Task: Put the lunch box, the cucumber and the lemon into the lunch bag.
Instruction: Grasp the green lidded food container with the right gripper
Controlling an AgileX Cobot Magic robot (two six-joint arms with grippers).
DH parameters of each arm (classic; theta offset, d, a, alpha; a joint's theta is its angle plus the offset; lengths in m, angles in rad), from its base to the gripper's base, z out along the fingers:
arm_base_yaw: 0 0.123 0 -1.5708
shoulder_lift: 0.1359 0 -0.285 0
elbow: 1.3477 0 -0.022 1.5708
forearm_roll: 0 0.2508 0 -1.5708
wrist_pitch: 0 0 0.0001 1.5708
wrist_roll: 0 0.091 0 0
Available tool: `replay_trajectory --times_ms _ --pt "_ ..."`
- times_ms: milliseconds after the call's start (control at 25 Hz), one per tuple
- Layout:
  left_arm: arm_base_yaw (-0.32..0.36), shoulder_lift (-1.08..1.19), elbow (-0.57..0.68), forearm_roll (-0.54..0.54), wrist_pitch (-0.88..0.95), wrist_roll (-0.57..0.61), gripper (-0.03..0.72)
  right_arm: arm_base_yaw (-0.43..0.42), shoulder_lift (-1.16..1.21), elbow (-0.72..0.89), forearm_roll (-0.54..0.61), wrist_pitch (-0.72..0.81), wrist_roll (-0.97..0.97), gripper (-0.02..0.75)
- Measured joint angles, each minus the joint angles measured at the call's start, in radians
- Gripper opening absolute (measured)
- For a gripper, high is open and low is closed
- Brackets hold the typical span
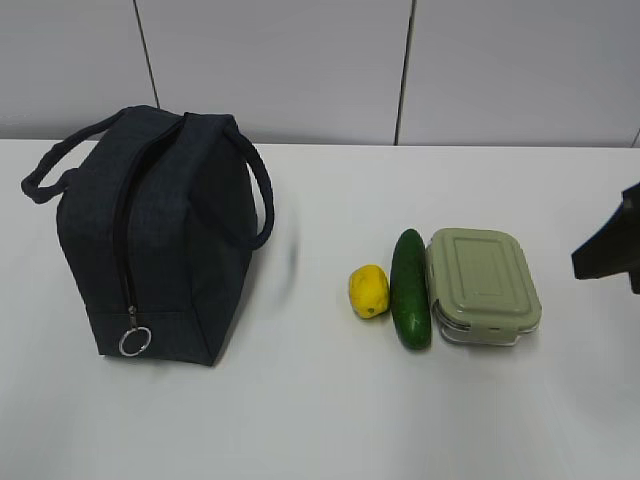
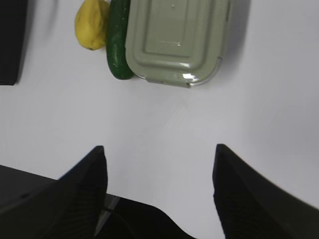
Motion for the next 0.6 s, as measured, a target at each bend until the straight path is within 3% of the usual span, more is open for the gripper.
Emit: replay_trajectory --times_ms 320,600 --pt "0.0 0.0 0.0 0.0 0.0 0.0 0.239 -0.016 0.267 -0.158 0.241 0.087 -0.194 0.495" --pt "0.0 0.0 0.0 0.0 0.0 0.0 0.239 -0.13 0.387 -0.202 0.413 0.218 -0.357 0.495"
